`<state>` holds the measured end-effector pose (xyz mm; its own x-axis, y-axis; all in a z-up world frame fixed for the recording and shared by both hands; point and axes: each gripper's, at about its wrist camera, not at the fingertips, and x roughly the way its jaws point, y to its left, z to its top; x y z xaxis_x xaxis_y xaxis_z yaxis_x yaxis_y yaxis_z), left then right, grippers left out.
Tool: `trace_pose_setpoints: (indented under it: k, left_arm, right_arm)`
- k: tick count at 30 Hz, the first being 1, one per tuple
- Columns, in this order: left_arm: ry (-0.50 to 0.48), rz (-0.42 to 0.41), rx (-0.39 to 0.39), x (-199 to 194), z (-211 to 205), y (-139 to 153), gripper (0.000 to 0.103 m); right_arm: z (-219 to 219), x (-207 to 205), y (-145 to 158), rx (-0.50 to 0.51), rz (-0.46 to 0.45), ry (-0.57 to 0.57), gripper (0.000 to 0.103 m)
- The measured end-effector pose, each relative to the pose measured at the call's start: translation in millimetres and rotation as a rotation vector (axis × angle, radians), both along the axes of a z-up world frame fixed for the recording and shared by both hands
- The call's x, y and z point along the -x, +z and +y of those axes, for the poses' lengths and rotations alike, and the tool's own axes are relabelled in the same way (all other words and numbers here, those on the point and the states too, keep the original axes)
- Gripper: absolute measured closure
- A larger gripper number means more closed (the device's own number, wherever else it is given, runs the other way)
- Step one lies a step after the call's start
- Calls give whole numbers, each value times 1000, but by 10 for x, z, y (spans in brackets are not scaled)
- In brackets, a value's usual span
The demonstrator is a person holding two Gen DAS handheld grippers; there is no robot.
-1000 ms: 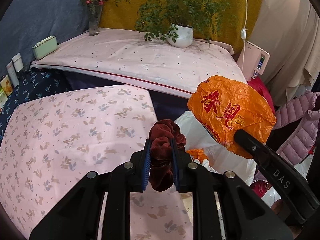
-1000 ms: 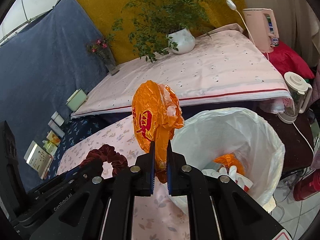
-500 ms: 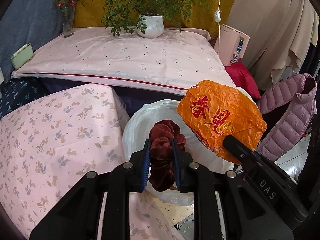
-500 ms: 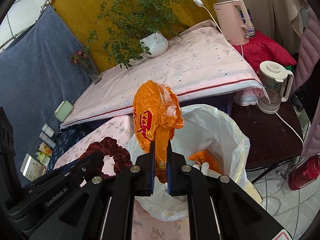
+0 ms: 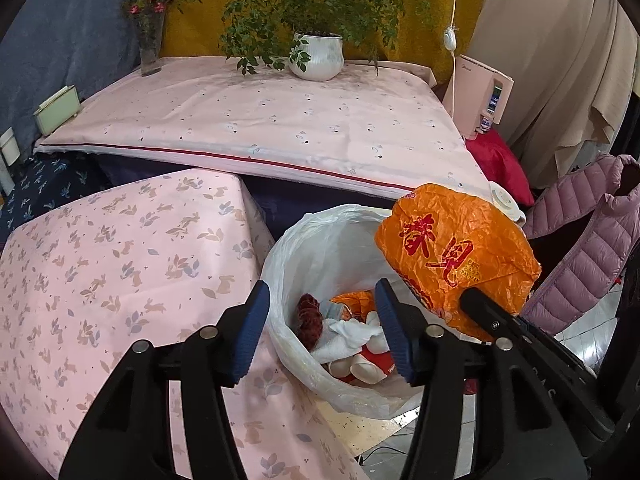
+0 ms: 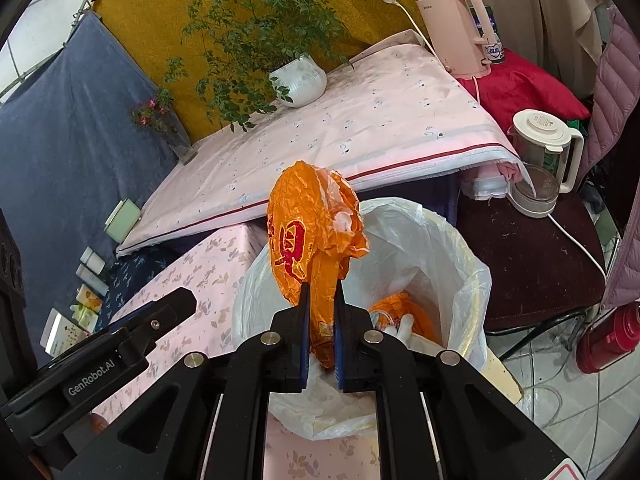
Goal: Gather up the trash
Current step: 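Carry the scrunchie and orange bag over the bin and open both tools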
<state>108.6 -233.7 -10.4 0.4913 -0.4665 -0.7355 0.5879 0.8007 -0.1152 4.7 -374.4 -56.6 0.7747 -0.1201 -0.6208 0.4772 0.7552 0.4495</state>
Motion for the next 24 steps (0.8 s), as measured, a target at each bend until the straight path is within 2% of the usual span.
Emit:
trace_pose_setpoints:
  k: [9,18,22,24]
  left_arm:
    - [24,-31,-25,4,99,-12,51]
    - [56,-59,-35,15,244,-2,46]
    - [79,-80,-52,16,331,-8,46]
    - [90,-83,-60,20,368,-17,46]
  right_arm:
    - [79,-106,-26,2,17,24,93]
    - [209,-284,10,30,55,71,86]
    - [271,-297,44,49,52,74,77]
    - [317,-302,71,68,53,80,76]
